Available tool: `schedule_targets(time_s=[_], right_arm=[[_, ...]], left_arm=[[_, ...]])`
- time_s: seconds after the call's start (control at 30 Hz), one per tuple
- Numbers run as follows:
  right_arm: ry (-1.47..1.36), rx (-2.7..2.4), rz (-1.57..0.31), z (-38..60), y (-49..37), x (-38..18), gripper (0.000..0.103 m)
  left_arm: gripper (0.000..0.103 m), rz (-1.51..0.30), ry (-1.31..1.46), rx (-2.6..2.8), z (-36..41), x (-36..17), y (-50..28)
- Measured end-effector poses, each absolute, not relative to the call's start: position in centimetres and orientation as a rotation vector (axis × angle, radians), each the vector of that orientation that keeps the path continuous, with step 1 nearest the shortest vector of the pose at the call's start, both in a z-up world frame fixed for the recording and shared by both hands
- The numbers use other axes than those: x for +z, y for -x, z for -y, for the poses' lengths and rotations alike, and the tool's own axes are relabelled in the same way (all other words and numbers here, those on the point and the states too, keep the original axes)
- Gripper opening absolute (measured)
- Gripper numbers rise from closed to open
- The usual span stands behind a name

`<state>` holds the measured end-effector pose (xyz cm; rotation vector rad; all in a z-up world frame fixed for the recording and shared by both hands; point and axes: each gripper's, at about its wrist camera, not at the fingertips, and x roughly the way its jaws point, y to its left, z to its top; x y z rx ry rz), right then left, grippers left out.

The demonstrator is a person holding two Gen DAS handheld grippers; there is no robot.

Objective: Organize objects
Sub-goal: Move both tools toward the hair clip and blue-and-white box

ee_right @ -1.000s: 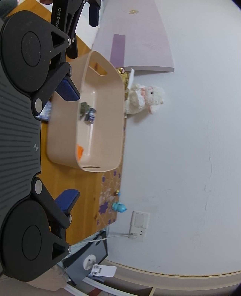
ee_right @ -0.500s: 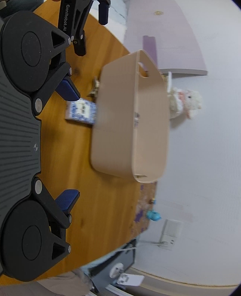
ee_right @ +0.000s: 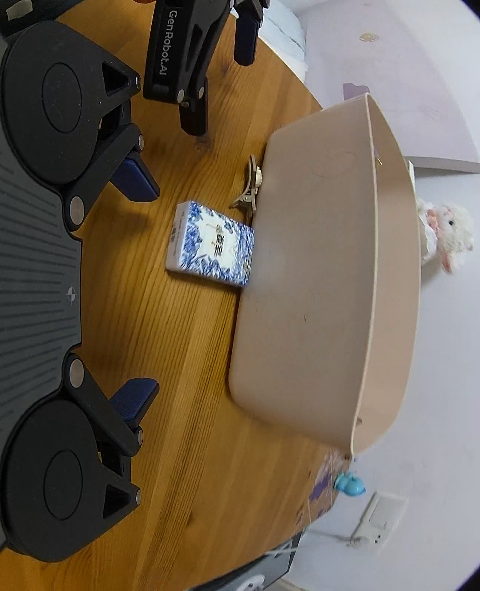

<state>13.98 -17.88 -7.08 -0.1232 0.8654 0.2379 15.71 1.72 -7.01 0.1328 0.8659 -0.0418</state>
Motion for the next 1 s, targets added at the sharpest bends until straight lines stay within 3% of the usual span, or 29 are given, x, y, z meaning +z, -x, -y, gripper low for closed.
schedule_targets(time_s=[1.0], right_arm=[[0.088, 0.185, -0.837, 20.0, -18.9, -9.3, 0.096]], left_arm=[[0.099, -0.894, -0.020, -0.063, 1.7, -8.7, -22.1]])
